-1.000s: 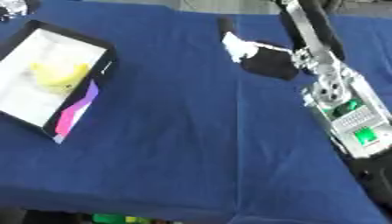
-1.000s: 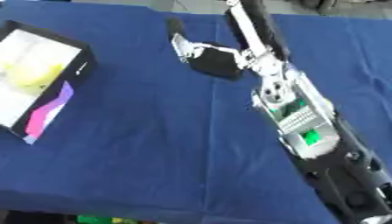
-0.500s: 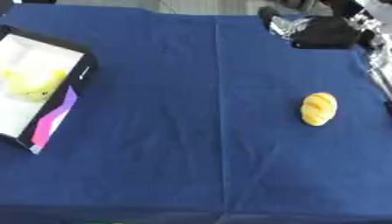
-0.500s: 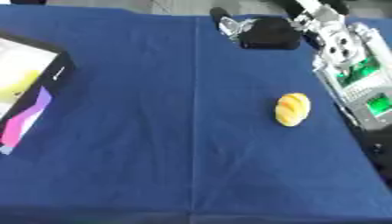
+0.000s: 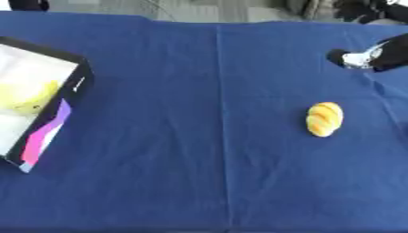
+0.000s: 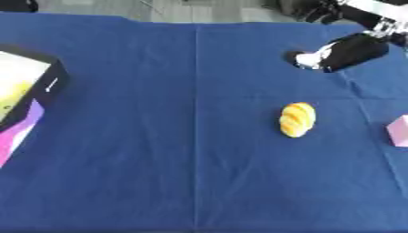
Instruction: Pick up the objects with one hand, pass them to the other hand, and then place them into the box on the other side of the table.
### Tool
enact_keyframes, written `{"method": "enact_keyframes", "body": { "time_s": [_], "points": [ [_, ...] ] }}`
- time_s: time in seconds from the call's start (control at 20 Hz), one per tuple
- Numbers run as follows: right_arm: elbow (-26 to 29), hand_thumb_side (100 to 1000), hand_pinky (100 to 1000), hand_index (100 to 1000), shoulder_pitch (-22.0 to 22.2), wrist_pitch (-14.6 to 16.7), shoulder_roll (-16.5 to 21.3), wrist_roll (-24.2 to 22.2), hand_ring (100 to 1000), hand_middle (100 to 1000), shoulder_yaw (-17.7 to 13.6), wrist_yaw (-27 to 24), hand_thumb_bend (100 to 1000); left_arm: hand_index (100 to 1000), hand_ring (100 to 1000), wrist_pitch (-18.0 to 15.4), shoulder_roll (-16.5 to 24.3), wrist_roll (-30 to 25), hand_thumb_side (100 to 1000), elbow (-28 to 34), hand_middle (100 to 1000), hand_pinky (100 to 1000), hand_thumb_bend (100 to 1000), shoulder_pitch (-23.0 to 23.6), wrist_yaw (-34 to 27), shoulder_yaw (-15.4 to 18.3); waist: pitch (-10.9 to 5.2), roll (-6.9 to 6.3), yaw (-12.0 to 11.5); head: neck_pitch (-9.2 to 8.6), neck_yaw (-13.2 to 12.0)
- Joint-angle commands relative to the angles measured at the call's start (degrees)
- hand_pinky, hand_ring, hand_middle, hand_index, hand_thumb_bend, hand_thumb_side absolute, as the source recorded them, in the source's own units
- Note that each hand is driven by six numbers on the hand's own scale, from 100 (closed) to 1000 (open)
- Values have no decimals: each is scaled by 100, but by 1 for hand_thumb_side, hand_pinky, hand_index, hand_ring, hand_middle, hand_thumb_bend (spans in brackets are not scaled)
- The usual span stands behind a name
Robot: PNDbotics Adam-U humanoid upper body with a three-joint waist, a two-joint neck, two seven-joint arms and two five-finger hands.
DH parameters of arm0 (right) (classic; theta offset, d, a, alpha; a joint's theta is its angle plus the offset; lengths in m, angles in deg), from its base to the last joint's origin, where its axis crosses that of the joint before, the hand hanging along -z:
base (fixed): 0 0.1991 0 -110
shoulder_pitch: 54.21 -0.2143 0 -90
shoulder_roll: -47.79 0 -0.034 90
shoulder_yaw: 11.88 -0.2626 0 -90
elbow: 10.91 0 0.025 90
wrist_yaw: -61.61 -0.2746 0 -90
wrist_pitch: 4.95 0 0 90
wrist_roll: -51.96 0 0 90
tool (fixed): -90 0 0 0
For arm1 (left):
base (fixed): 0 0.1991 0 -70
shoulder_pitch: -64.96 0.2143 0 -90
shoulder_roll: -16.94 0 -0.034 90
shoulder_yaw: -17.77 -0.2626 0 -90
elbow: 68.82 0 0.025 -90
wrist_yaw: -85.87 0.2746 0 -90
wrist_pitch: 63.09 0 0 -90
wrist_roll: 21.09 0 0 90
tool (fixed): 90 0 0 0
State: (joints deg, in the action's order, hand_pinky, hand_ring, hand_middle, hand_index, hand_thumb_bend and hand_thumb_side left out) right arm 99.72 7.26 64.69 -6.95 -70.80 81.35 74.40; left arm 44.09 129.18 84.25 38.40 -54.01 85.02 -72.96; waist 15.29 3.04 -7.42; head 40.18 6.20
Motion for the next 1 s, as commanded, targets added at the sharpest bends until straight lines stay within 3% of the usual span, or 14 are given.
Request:
{"method": "enact_keyframes", "body": {
  "time_s": [0.05,0.35,0.65,0.7,0.75,1.0],
  "points": [
    [-29,220,911,905,68,160,524,-461,897,844,-128,236,398,826,735,9,60,124,492,72,725,781,590,-19,-62,89,-95,-12,10,-25,37],
    [-29,155,915,904,200,330,778,-853,910,858,-100,617,444,826,737,39,44,132,475,77,726,784,600,-1,-31,84,-105,-10,-14,-13,407],
    [-389,133,922,906,416,261,886,-1104,935,886,-179,1286,522,820,737,63,48,131,460,109,724,784,601,25,10,90,-92,7,-23,-14,729],
    [-479,100,922,906,451,237,890,-1145,938,890,-213,1404,439,818,736,67,50,134,457,109,723,783,594,31,20,95,-91,9,-19,-12,763],
    [-589,127,922,906,496,204,886,-1167,938,890,-262,1505,533,818,736,71,49,146,457,107,722,783,602,37,21,104,-90,11,-10,-9,788],
    [-992,133,921,908,746,136,841,-1129,939,893,-499,1745,533,818,735,63,58,162,445,115,716,783,609,70,32,115,-81,3,38,4,794]
  ]
}}
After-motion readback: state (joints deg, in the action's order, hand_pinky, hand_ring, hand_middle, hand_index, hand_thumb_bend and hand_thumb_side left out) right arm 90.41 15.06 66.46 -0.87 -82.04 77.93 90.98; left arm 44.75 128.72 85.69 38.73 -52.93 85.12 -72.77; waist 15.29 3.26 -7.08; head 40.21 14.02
